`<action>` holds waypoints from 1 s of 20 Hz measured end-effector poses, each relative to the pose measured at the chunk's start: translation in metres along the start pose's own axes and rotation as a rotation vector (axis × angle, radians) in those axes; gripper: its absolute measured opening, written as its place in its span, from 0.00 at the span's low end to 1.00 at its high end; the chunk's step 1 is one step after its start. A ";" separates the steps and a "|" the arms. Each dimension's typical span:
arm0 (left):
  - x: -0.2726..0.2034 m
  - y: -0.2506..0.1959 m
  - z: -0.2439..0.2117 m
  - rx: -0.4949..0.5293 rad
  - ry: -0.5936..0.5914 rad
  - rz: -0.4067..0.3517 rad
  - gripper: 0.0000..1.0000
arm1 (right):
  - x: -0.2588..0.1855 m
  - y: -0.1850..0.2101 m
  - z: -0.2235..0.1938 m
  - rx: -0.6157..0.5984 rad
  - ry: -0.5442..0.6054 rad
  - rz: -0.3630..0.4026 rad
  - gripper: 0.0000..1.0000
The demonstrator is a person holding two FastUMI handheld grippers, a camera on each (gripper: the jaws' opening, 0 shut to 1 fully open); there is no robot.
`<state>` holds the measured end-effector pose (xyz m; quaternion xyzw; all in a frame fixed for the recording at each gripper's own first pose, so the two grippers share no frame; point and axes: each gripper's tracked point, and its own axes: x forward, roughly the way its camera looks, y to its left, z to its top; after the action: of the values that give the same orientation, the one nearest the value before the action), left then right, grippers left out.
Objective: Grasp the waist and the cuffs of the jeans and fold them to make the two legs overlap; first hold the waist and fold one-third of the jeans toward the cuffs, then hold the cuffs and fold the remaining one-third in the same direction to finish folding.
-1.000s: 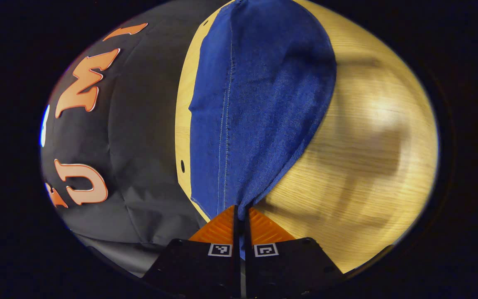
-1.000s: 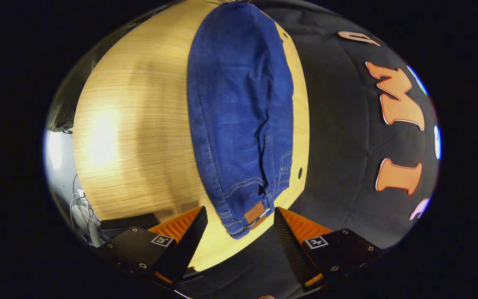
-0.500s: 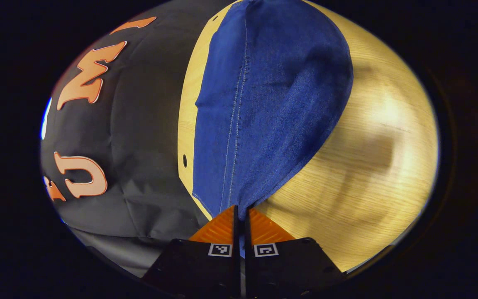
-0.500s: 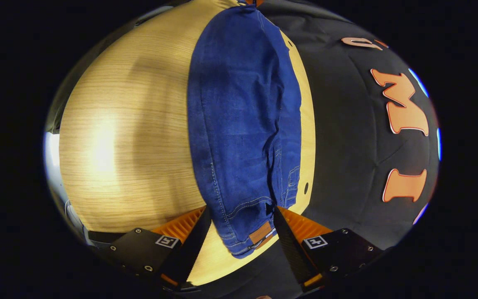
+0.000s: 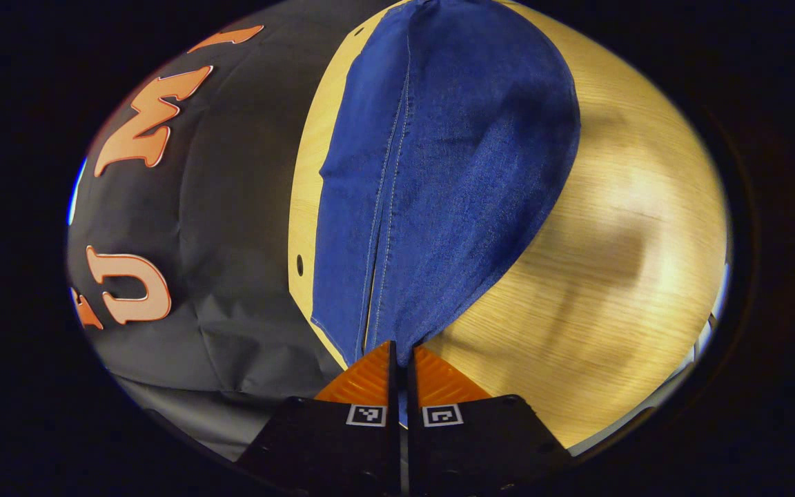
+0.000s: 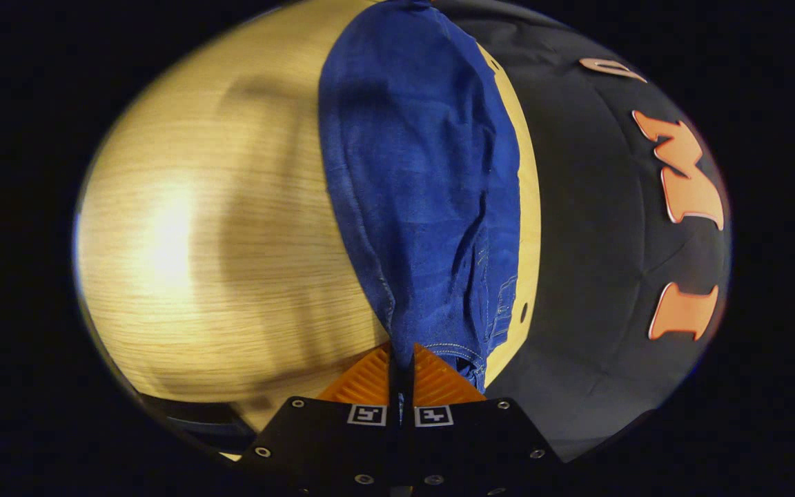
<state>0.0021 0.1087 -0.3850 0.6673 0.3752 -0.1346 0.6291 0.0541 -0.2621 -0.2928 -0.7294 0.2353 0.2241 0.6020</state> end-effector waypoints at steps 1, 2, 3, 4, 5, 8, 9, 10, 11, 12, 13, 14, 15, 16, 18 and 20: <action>-0.001 0.000 0.001 -0.011 -0.004 -0.005 0.05 | -0.002 -0.010 0.001 0.036 0.004 -0.006 0.01; -0.002 0.001 0.001 -0.029 -0.013 -0.014 0.05 | -0.009 -0.016 0.000 0.084 0.011 0.001 0.01; -0.003 0.004 0.002 -0.043 -0.021 -0.021 0.05 | -0.014 -0.026 0.000 0.135 0.012 0.011 0.00; -0.005 0.011 0.003 -0.051 -0.029 -0.029 0.05 | -0.016 -0.035 0.004 0.185 0.012 0.022 0.01; -0.009 0.017 0.005 -0.058 -0.039 -0.047 0.05 | -0.019 -0.047 0.005 0.227 0.015 0.028 0.01; -0.012 0.046 0.006 -0.084 -0.062 -0.123 0.05 | -0.031 -0.082 0.004 0.342 0.016 0.028 0.01; -0.012 0.056 0.005 -0.101 -0.065 -0.146 0.05 | -0.032 -0.093 0.006 0.376 0.018 0.030 0.00; -0.010 0.069 0.003 -0.123 -0.068 -0.175 0.05 | -0.031 -0.103 0.005 0.405 0.024 0.035 0.01; -0.006 0.081 0.005 -0.136 -0.079 -0.200 0.05 | -0.029 -0.110 0.005 0.433 0.031 0.045 0.01; -0.003 0.090 0.004 -0.140 -0.082 -0.228 0.05 | -0.026 -0.117 0.004 0.463 0.047 0.052 0.01; 0.002 0.096 0.004 -0.139 -0.079 -0.257 0.05 | -0.023 -0.124 0.004 0.499 0.061 0.059 0.01; 0.007 0.101 0.005 -0.130 -0.079 -0.275 0.05 | -0.021 -0.131 0.005 0.537 0.066 0.065 0.01; 0.009 0.104 0.005 -0.117 -0.082 -0.293 0.05 | -0.019 -0.137 0.008 0.576 0.067 0.075 0.00; 0.014 0.109 0.007 -0.106 -0.083 -0.304 0.05 | -0.016 -0.140 0.010 0.619 0.074 0.098 0.00; 0.030 0.121 0.006 -0.087 -0.078 -0.308 0.05 | -0.005 -0.147 0.017 0.702 0.076 0.142 0.01; 0.045 0.129 0.007 -0.065 -0.072 -0.329 0.05 | -0.009 -0.150 0.015 0.754 0.085 0.171 0.01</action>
<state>0.1213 0.1261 -0.3208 0.5708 0.4610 -0.2473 0.6329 0.1381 -0.2219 -0.1735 -0.4434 0.3858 0.1409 0.7967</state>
